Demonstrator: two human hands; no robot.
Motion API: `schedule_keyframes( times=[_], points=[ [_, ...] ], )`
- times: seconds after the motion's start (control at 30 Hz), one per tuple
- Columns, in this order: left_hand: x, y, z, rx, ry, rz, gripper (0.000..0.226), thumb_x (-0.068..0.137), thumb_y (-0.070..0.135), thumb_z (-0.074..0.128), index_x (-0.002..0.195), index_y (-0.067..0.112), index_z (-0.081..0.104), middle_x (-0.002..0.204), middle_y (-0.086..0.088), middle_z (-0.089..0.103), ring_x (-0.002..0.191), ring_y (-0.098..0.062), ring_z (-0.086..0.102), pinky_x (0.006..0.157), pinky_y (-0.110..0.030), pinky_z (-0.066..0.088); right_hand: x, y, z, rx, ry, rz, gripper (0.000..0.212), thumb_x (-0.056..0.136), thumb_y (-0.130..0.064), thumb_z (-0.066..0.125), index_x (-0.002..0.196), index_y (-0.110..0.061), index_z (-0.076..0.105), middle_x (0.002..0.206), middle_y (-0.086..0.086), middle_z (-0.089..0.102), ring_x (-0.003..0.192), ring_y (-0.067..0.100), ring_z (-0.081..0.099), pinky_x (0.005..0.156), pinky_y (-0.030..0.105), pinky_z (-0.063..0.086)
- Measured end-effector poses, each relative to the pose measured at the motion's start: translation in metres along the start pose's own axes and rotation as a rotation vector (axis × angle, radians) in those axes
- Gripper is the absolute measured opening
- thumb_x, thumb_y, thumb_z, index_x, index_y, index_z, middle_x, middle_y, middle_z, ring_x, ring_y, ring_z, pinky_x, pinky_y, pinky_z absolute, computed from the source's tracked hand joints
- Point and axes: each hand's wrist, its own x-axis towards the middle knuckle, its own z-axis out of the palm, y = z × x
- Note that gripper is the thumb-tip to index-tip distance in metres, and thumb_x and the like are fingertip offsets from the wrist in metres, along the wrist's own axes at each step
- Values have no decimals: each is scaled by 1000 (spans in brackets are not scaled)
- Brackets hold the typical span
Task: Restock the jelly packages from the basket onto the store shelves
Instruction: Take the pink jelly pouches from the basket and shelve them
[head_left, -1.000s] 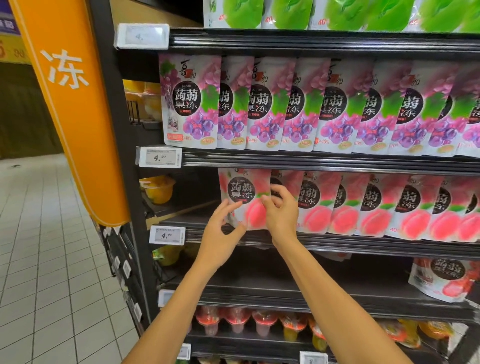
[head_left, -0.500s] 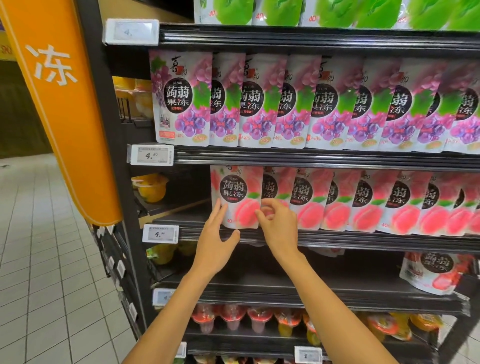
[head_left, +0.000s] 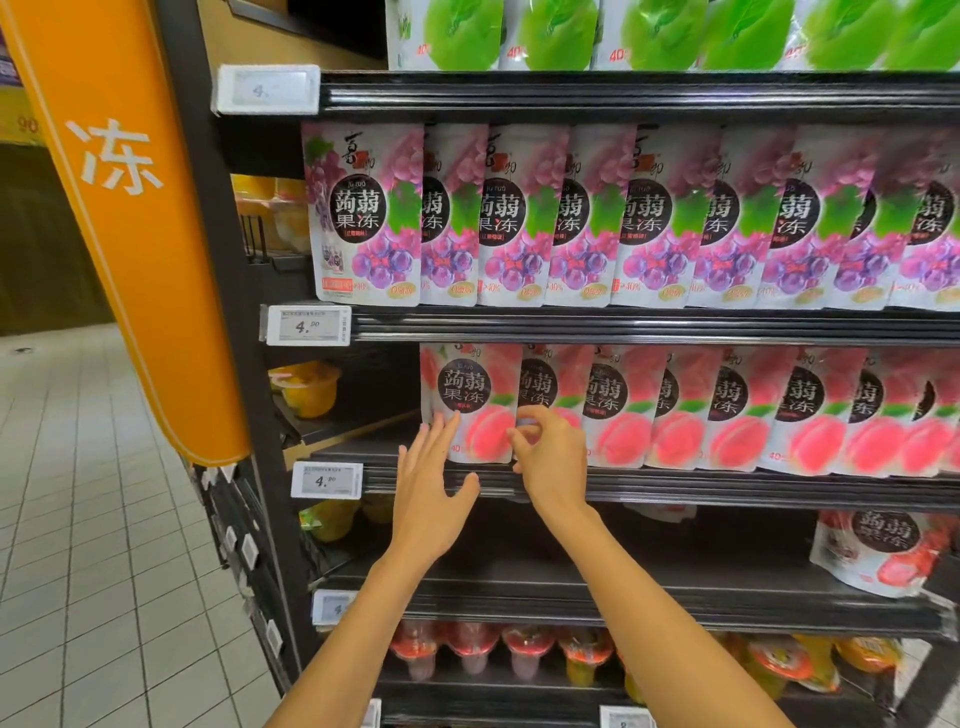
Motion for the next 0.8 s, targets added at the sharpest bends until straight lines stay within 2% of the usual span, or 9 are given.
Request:
schedule_keyframes(
  times=[0.07, 0.17, 0.33, 0.43, 0.5, 0.57, 0.63, 0.73, 0.8],
  points=[
    [-1, 1, 2, 1, -10, 12, 75, 92, 20, 61, 154, 32, 21, 162, 13, 15, 149, 0, -1, 122, -31, -9, -1, 2, -1, 8, 27, 0, 22, 91, -16, 68, 113, -15, 67, 76, -12, 68, 62, 12, 68, 68, 33, 58],
    [-2, 3, 7, 16, -17, 41, 75, 93, 22, 61, 155, 31, 20, 163, 14, 11, 146, 5, -5, 121, -28, -11, -4, 5, -5, 21, 41, -21, 24, 92, -15, 68, 116, -16, 65, 72, -20, 61, 53, 4, 64, 60, 19, 53],
    [-3, 8, 8, -16, 5, 12, 70, 93, 19, 60, 154, 27, 25, 163, 10, 15, 148, 1, -1, 122, -30, -9, -7, 5, -12, 65, 43, -31, 27, 93, -14, 66, 120, -15, 63, 86, -4, 70, 63, 11, 68, 68, 27, 58],
    [-4, 11, 8, -18, 10, -9, 68, 94, 19, 59, 153, 26, 27, 163, 9, 17, 149, -2, 0, 123, -32, -7, -10, 5, -17, 90, 51, -24, 26, 92, -15, 67, 118, -14, 64, 90, 0, 71, 58, 11, 68, 63, 25, 57],
    [-7, 13, 8, -41, 24, -24, 65, 94, 18, 59, 152, 26, 31, 162, 10, 20, 149, -2, 2, 124, -33, -3, -13, 7, -21, 97, 42, -23, 24, 92, -15, 67, 116, -14, 64, 90, -1, 71, 55, 11, 67, 62, 29, 59],
    [-13, 16, 10, -108, 53, -45, 58, 94, 15, 59, 147, 26, 40, 158, 11, 29, 148, -1, 9, 124, -34, 8, -17, 11, -24, 85, 29, -37, 23, 92, -17, 67, 115, -14, 65, 90, -3, 72, 55, 11, 68, 63, 36, 60],
    [-21, 18, 12, -220, 110, -69, 48, 94, 11, 58, 137, 30, 51, 148, 14, 42, 143, 2, 22, 119, -29, 22, -25, 15, -25, 66, 18, -57, 22, 91, -20, 69, 113, -17, 67, 89, -5, 73, 57, 11, 68, 65, 40, 59],
    [-36, 18, 16, -293, 232, -101, 37, 92, 7, 57, 114, 35, 63, 122, 21, 58, 121, 8, 46, 103, -14, 35, -41, 29, -25, 45, 20, -58, 18, 87, -27, 72, 105, -25, 69, 81, -13, 75, 56, 9, 68, 68, 41, 57],
    [-49, 13, 21, -317, 262, -127, 31, 92, 5, 56, 102, 31, 67, 106, 19, 64, 107, 2, 56, 90, -9, 42, -55, 43, -26, 69, 5, -13, 13, 86, -33, 71, 99, -29, 70, 76, -16, 73, 57, 7, 67, 68, 42, 57]
  ],
)
